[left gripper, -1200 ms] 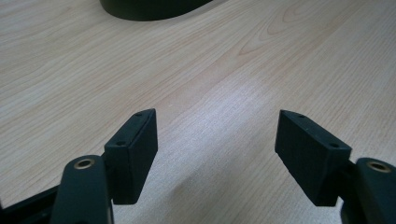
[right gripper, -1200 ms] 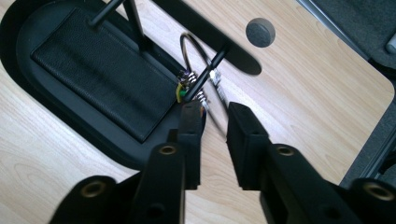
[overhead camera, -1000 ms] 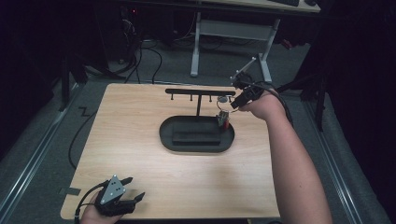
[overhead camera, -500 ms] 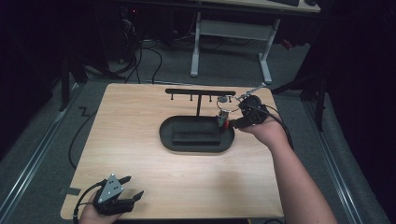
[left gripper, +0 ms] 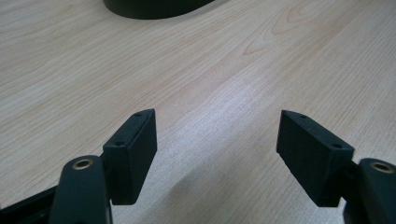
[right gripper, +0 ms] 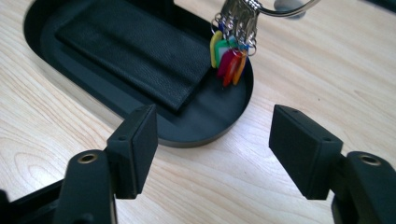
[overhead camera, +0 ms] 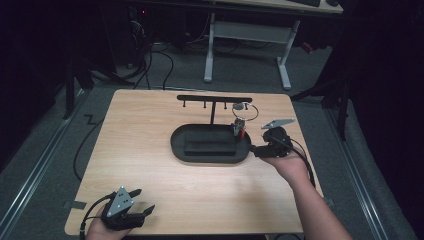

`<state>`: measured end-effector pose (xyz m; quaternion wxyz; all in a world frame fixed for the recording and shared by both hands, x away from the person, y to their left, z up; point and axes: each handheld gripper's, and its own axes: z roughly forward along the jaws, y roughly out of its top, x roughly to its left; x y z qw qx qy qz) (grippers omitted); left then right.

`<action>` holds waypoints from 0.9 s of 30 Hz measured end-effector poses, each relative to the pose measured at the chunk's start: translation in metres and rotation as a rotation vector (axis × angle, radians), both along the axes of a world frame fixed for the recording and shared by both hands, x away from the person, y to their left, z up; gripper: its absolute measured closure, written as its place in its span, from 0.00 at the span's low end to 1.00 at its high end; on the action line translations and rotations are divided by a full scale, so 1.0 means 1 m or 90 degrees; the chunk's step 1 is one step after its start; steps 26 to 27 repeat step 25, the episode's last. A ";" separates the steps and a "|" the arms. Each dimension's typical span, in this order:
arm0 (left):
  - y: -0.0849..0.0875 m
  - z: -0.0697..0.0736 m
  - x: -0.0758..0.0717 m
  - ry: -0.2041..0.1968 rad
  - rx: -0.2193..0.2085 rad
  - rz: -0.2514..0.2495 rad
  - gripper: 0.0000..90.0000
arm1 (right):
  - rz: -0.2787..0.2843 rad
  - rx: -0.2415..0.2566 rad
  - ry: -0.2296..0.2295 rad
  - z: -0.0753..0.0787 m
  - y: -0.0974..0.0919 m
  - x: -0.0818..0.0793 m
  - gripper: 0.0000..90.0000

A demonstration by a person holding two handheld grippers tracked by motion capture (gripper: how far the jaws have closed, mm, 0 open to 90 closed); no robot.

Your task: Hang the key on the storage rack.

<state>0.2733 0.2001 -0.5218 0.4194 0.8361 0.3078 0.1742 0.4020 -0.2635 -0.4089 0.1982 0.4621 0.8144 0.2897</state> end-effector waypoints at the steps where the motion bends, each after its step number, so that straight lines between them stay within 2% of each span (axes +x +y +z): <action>1: 0.000 0.000 0.000 0.001 0.001 -0.001 0.33 | -0.005 0.012 -0.005 -0.003 -0.001 -0.005 0.38; 3: -0.001 0.000 0.000 0.001 -0.001 -0.001 0.33 | -0.007 0.010 -0.009 -0.009 0.000 -0.012 0.35; 5: -0.001 0.000 0.000 0.001 0.000 -0.002 0.33 | -0.010 0.005 -0.044 -0.018 0.001 -0.025 0.34; 8: -0.001 -0.001 -0.001 0.001 -0.001 -0.002 0.33 | -0.018 0.014 -0.061 -0.035 0.000 -0.043 0.33; 11: -0.001 0.000 -0.001 -0.003 -0.002 -0.004 0.33 | -0.022 0.044 -0.075 -0.056 -0.002 -0.067 0.33; 14: -0.002 -0.001 -0.002 -0.004 -0.002 -0.005 0.34 | -0.042 0.082 -0.114 -0.080 -0.008 -0.096 0.32; 16: -0.003 -0.001 -0.001 0.001 -0.004 -0.001 0.34 | -0.060 0.088 -0.156 -0.096 -0.014 -0.118 0.35; 17: -0.003 -0.001 -0.001 0.002 -0.006 -0.001 0.34 | -0.055 0.090 -0.144 -0.096 -0.015 -0.123 0.33; 19: -0.005 -0.001 0.000 0.003 -0.003 -0.001 0.34 | -0.050 0.106 -0.145 -0.093 -0.017 -0.129 0.32; 21: -0.006 -0.001 -0.001 0.003 0.006 -0.001 0.34 | -0.060 0.094 -0.150 -0.096 -0.019 -0.132 0.33; 22: -0.006 -0.001 -0.001 0.003 0.006 0.000 0.34 | -0.061 0.102 -0.143 -0.097 -0.021 -0.131 0.32; 24: -0.006 -0.001 -0.001 0.002 0.006 0.003 0.34 | -0.062 0.114 -0.146 -0.097 -0.023 -0.128 0.31; 27: -0.006 -0.001 -0.002 0.003 0.007 0.005 0.34 | -0.065 0.114 -0.144 -0.098 -0.024 -0.127 0.31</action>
